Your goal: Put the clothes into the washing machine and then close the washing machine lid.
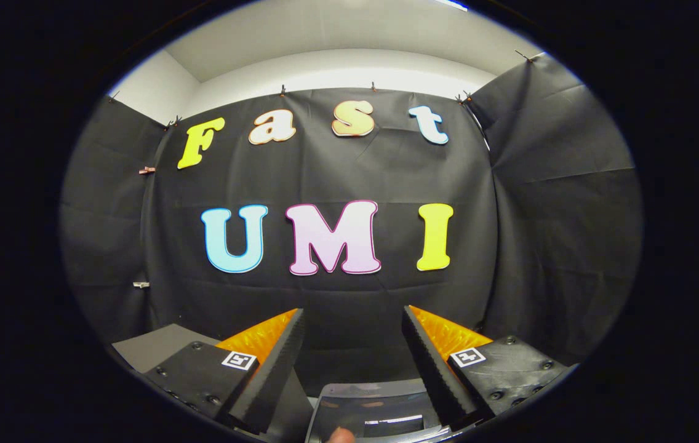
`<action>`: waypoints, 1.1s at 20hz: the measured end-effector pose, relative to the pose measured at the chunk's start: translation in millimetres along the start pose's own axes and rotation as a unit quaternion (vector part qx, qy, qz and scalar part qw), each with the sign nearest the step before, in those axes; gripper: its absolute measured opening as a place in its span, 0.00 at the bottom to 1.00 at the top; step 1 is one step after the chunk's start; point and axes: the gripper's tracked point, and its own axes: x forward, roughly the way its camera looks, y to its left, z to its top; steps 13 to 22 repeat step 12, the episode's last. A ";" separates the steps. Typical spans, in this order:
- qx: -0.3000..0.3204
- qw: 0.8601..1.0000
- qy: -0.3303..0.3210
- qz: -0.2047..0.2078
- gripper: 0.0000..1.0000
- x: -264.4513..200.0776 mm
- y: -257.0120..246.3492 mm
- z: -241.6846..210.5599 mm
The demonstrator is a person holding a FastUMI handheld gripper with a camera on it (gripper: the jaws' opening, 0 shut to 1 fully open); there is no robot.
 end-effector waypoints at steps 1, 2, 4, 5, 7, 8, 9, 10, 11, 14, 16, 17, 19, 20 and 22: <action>0.005 1.000 -0.006 -0.001 0.98 -1.8 -0.2 4.0; 0.007 1.000 -0.014 -0.002 0.98 -3.6 -1.4 8.3; 0.007 1.000 -0.030 -0.006 0.98 -6.5 -3.4 18.2; 0.008 0.999 -0.033 -0.007 0.98 -8.2 -3.9 20.6; 0.010 0.999 -0.039 -0.010 0.98 -9.4 -4.4 25.5; 0.009 0.999 -0.037 -0.012 0.98 -8.8 -6.0 23.9; 0.007 0.999 -0.034 -0.013 0.98 -8.7 -5.6 22.8; 0.004 0.999 -0.032 -0.013 0.98 -7.6 -3.8 21.7; 0.000 1.000 -0.029 -0.012 0.98 -7.3 -2.5 20.6; -0.003 1.000 -0.028 -0.010 0.98 -7.0 -0.3 21.0; -0.003 1.000 -0.028 -0.010 0.98 -7.0 -0.3 21.0; -0.003 1.000 -0.028 -0.010 0.98 -7.0 -0.3 21.0; -0.003 1.000 -0.028 -0.010 0.98 -7.0 -0.3 21.0; -0.003 1.000 -0.028 -0.010 0.98 -7.0 -0.3 21.0; -0.003 1.000 -0.028 -0.010 0.98 -7.0 -0.3 21.0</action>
